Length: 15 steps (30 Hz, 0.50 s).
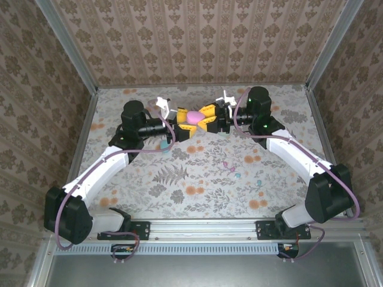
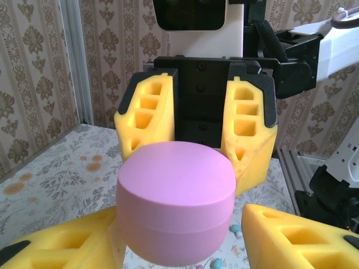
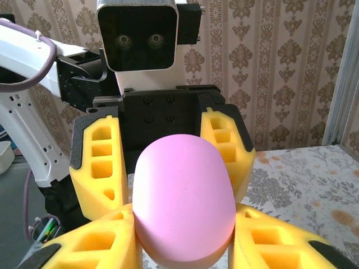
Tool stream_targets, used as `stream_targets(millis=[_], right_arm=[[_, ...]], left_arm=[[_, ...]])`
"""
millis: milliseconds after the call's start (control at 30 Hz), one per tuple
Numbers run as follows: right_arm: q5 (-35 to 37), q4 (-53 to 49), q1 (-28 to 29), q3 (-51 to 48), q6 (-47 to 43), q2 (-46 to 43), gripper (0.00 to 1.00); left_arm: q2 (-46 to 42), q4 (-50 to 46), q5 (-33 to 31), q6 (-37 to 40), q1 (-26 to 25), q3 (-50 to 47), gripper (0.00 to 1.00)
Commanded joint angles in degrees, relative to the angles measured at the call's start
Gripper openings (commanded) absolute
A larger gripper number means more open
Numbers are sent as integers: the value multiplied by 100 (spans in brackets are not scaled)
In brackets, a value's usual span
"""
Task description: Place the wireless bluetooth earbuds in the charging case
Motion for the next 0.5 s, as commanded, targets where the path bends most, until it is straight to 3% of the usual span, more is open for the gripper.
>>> stream_targets(millis=[0,467], right_arm=[[-70,-19,26,-78,-160,-200,36],[-32,-11,28,-88,-239,-201,37]], left_arm=[[-71,201,51,-87,-47,56,54],[-22,197,72,-151,-56,126,45]])
